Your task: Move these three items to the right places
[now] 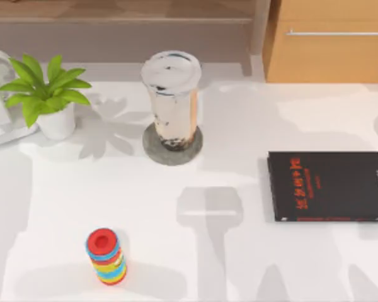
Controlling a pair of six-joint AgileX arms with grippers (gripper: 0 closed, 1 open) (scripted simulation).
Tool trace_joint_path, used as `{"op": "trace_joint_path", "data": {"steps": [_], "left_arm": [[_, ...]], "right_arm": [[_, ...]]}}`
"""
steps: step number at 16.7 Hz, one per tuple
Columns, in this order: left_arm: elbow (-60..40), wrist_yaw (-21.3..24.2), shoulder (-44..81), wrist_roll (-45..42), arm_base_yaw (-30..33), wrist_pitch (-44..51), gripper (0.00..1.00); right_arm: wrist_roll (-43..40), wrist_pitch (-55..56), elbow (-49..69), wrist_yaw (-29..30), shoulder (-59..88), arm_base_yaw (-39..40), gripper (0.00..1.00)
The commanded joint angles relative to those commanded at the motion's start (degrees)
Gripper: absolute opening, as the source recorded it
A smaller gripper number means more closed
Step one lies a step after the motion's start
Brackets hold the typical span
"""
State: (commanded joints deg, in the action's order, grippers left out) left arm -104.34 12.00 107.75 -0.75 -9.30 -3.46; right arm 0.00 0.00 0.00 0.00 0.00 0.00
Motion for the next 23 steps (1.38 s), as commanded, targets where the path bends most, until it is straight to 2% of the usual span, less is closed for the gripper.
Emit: {"op": "trace_joint_path", "data": {"steps": [5, 14, 18, 23], "left_arm": [[6.9, 0.5, -5.2, 0.0, -0.6, -1.2, 1.0], [10.6, 0.1, -8.9, -0.1, -0.3, -1.6, 1.0], [20.6, -1.5, -20.2, -0.1, 0.7, -1.3, 1.0], [42.7, -4.3, -42.7, 0.4, 2.8, 0.2, 1.0]], "right_arm": [[0.0, 0.0, 0.0, 0.0, 0.0, 0.0, 1.0], [0.0, 0.0, 0.0, 0.0, 0.0, 0.0, 1.0], [0.0, 0.0, 0.0, 0.0, 0.0, 0.0, 1.0], [0.0, 0.0, 0.0, 0.0, 0.0, 0.0, 1.0]]}}
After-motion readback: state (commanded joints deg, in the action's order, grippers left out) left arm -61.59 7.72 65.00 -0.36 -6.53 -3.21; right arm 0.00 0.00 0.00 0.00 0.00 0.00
